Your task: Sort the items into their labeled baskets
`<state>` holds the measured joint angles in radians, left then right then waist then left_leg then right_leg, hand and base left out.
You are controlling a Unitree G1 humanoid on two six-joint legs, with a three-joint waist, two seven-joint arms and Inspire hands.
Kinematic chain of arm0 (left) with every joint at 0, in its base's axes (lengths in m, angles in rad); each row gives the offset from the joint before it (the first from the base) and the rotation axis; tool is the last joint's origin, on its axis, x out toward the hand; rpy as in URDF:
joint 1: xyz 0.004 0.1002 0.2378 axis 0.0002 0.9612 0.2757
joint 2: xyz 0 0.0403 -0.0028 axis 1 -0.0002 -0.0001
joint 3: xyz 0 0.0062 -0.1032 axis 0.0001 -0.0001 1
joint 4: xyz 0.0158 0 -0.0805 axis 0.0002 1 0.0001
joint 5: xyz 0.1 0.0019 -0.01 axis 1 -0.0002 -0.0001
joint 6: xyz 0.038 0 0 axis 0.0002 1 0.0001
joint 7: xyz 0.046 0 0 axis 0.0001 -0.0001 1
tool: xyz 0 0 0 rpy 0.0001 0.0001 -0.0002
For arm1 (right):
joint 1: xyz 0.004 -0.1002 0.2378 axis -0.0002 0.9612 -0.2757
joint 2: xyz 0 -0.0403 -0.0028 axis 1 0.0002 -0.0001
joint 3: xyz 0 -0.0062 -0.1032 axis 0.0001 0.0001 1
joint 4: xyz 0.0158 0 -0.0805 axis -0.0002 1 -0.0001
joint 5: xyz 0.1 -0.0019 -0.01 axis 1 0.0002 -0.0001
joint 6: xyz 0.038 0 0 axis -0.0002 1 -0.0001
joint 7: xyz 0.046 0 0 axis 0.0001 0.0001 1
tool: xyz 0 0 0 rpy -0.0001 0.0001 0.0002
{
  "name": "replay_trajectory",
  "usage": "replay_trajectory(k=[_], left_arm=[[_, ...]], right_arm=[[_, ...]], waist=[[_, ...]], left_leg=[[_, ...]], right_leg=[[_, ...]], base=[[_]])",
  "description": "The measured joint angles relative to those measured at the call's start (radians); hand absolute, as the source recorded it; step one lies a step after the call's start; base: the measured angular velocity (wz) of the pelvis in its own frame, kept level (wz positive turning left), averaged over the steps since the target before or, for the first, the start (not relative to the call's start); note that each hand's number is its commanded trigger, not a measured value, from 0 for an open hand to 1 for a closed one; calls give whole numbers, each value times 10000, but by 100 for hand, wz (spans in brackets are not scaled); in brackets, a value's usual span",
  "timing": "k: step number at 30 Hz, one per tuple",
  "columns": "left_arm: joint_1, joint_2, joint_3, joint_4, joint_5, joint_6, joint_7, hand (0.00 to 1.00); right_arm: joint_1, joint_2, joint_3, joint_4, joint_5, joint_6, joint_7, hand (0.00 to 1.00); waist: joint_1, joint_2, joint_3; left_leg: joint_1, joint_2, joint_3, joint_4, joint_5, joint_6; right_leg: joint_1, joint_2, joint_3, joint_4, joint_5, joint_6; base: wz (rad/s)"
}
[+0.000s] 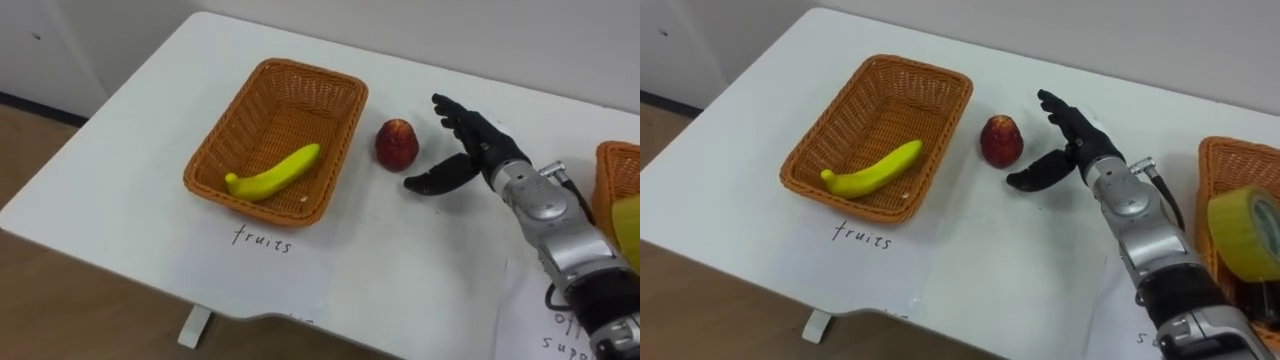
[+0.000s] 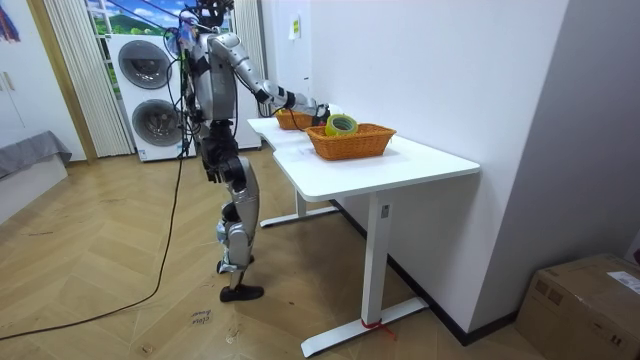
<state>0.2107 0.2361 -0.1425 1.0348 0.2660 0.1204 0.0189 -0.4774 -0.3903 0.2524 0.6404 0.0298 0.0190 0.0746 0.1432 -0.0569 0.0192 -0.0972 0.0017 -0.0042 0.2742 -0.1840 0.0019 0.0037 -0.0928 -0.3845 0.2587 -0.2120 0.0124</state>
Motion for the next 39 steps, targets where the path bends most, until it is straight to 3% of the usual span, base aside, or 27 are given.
replay_trajectory(k=[11,25,32,39], left_arm=[[-201,-6,-187,78,-4,-221,13,0],[-280,-12,-192,74,-10,-273,134,0],[-278,-14,-293,69,-20,-260,111,0],[-296,-12,-482,67,-17,-247,24,0]], right_arm=[[-14,7,-1,76,435,-440,-666,0],[-28,11,1,148,531,-503,-1092,0],[-164,12,64,174,628,-503,-1099,0],[-183,23,743,221,874,-501,-900,0]], waist=[[185,8,5],[391,-10,29],[596,-57,88],[686,-39,98]], left_leg=[[-107,-15,-9,5,7,-2],[-148,-30,-14,4,11,-3],[-150,-35,-40,5,10,-4],[-152,-36,-52,8,10,-4]], right_leg=[[-125,-18,0,17,-1,2],[-160,-33,7,23,-3,6],[-144,-26,-23,1,-3,6],[-142,-29,-92,-4,-3,6]], base=[[0],[0],[0],[0]])
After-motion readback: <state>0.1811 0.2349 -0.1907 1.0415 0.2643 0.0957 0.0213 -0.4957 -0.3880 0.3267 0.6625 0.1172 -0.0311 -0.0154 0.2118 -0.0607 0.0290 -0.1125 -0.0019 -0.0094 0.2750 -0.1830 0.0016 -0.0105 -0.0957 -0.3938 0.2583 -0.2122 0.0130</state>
